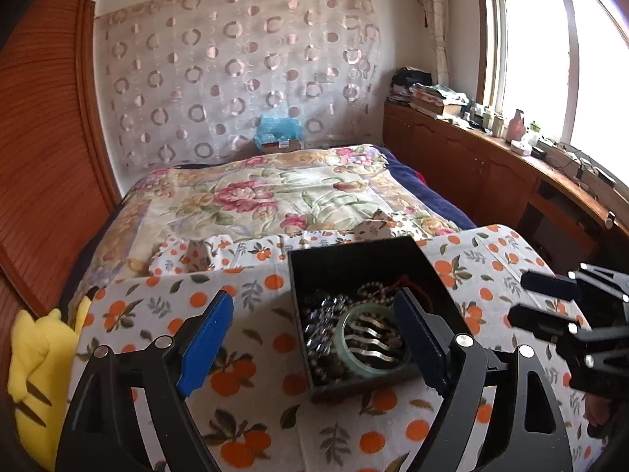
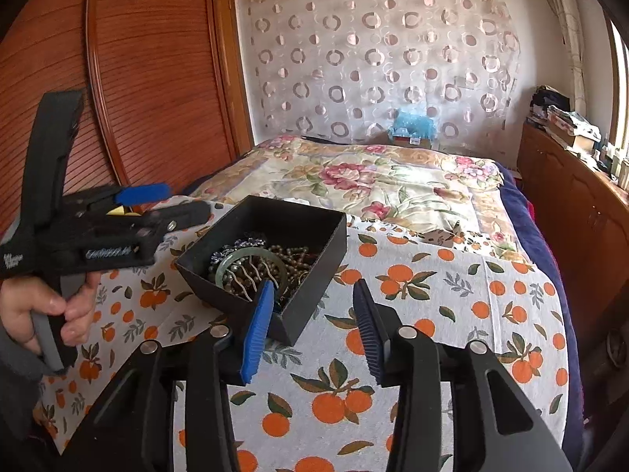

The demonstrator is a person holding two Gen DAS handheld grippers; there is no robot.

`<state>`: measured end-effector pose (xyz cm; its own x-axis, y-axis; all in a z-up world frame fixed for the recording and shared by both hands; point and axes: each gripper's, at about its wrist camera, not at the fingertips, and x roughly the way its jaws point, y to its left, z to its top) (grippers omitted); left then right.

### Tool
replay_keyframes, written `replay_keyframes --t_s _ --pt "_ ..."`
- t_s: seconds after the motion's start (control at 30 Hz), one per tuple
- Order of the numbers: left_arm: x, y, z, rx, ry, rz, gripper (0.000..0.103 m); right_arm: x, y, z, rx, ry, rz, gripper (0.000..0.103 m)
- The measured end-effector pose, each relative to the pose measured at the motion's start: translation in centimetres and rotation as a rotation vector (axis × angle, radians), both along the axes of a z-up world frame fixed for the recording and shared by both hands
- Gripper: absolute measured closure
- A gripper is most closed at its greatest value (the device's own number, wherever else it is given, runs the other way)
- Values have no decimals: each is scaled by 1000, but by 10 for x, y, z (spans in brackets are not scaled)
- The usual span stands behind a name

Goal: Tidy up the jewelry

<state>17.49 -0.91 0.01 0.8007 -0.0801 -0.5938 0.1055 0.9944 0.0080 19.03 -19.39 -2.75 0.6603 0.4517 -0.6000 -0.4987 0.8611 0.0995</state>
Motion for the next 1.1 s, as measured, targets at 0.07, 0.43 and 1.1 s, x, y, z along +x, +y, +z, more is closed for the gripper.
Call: replay_keyframes --t_s 0.07,0.43,1.1 --pt "-8 1 0 11 -6 6 8 -1 3 0 0 -6 -6 51" --pt "-49 14 2 -11 -17 32 8 -13 8 1 16 -43 -83 6" --pt "-122 10 27 -25 -92 80 8 -85 -10 30 72 -183 -169 3"
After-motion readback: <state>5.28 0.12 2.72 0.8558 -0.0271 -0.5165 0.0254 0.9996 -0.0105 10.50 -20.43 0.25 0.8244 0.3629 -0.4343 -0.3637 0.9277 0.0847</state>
